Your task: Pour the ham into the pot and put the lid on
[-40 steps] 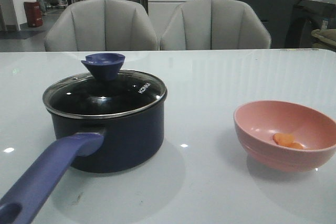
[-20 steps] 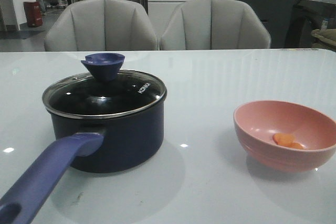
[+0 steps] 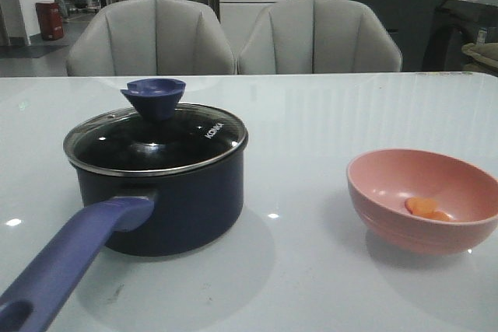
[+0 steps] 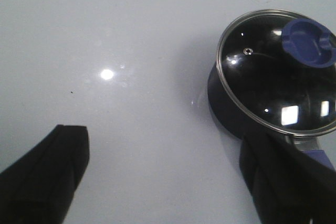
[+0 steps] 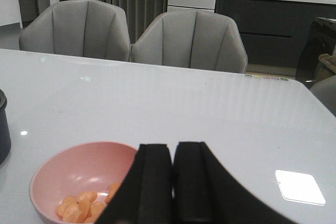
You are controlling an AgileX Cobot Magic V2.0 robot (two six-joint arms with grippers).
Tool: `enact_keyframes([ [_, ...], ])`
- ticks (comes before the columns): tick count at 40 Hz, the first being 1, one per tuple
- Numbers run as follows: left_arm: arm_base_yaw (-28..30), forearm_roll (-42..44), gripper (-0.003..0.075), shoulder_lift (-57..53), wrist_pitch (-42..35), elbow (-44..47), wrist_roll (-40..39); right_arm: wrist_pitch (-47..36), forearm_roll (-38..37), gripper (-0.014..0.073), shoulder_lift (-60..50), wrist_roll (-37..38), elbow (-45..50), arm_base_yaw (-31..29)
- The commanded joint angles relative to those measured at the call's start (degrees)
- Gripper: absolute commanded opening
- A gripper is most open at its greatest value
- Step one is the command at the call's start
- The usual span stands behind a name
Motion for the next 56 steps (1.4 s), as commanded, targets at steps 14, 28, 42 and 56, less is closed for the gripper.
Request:
enact_keyframes([
  [14,-11.7,-0.5,0.0630,22.3,4.4,-21.2,-10.1,-4.8,-0.8,0.0149,-1.2,-0.2,0.6,0.1],
  [28,-27.7,15.9,0.0630,41.1,15.8,-39.8,-24.8,-4.8,-0.8,0.0149,-1.2,-0.2,0.6,0.1],
  [42,-28.1,13.9,0.0630,50.7,22.7,-50.0,-31.0,-4.8,-0.8,0.0149,-1.2,-0.2,0.6,0.1],
  [56,-23.5,9.1,0.0630,52.3,23.6,-50.7,-33.7,-4.8,-0.8,0.0149,-1.2,-0.2,0.6,0.1],
])
